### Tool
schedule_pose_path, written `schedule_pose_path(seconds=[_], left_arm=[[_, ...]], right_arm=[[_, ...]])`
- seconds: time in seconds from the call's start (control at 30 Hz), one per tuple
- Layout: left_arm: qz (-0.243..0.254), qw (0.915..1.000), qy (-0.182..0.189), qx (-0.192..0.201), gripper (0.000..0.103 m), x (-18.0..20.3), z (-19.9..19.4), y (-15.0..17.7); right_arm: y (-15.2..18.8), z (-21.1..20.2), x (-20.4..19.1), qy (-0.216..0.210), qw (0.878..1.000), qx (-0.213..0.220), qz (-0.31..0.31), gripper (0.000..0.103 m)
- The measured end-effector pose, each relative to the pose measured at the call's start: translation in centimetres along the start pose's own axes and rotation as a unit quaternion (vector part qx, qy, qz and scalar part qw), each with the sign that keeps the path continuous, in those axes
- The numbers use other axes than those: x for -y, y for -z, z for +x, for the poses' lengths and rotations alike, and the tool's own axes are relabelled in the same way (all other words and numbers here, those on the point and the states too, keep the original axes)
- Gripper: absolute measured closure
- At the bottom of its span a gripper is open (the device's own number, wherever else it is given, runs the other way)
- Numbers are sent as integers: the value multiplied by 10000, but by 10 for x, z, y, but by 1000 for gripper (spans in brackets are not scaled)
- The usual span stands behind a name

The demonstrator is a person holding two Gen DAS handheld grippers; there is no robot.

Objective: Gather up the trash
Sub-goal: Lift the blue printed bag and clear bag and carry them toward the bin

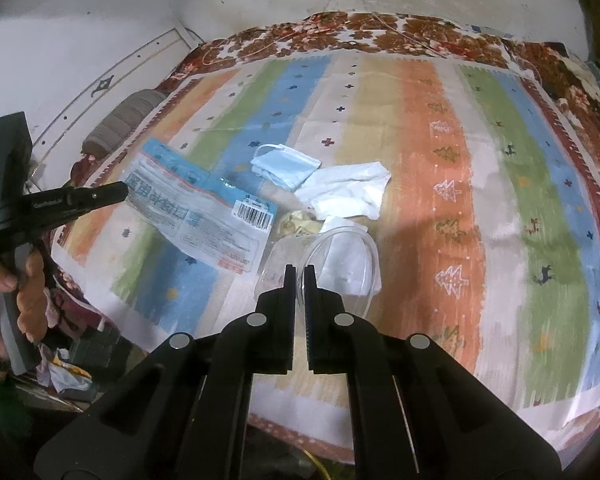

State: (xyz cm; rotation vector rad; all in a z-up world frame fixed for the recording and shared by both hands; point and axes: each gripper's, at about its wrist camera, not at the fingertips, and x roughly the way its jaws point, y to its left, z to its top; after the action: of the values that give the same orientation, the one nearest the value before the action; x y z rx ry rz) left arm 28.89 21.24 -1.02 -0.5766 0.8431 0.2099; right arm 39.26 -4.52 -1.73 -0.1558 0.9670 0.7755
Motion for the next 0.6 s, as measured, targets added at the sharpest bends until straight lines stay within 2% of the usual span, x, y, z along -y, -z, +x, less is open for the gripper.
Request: schedule_pose_path(seconds=[0.27,0.6], left_arm=[[207,9996,-23,188,103,16,-29,12],[55,9992,311,260,103,19,-60,25]], right_arm=[[12,-26,-24,-42,9994,240,-239,100],[31,-49,-45,-127,9987,397,-279,100]])
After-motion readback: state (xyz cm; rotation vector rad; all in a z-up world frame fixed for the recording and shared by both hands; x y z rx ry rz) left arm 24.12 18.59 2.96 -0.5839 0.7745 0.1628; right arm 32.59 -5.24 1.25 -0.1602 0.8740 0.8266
